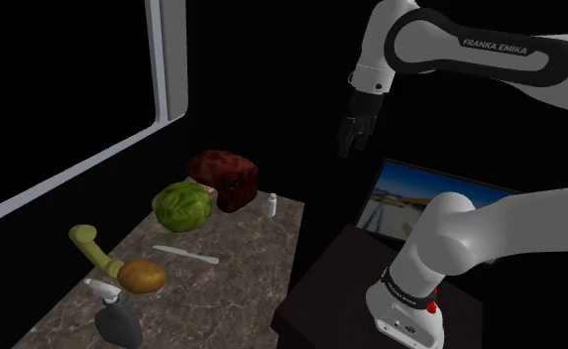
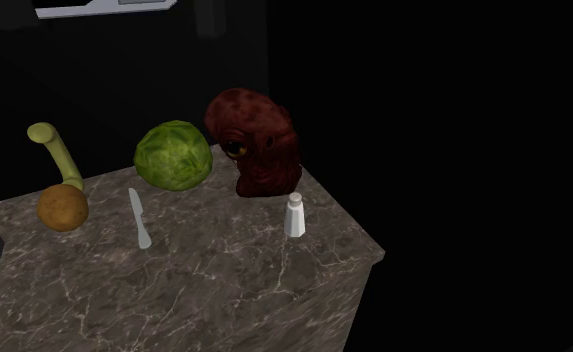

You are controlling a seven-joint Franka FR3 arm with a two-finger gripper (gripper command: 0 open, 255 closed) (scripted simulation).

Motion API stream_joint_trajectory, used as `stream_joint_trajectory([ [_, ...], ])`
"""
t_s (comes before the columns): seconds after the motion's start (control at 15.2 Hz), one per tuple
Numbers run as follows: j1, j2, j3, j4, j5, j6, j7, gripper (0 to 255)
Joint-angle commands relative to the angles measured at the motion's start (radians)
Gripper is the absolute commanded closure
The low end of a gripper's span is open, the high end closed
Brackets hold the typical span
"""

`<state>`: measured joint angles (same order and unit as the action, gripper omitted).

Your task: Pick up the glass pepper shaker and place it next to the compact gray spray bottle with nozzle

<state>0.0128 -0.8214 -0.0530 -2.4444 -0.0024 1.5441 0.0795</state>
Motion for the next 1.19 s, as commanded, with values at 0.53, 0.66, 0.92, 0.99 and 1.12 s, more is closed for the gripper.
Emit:
stream_joint_trajectory([
  [0.53,-0.010,0.148,-0.032,-0.139,-0.046,0.338,-0.043,0],
  [0.66,-0.013,0.203,-0.041,-0.158,-0.056,0.426,-0.053,0],
  [0.92,-0.017,0.334,-0.059,-0.176,-0.074,0.601,-0.071,0],
  [0.99,-0.018,0.371,-0.063,-0.176,-0.077,0.644,-0.075,0],
  [1.12,-0.019,0.447,-0.072,-0.171,-0.083,0.728,-0.084,0],
])
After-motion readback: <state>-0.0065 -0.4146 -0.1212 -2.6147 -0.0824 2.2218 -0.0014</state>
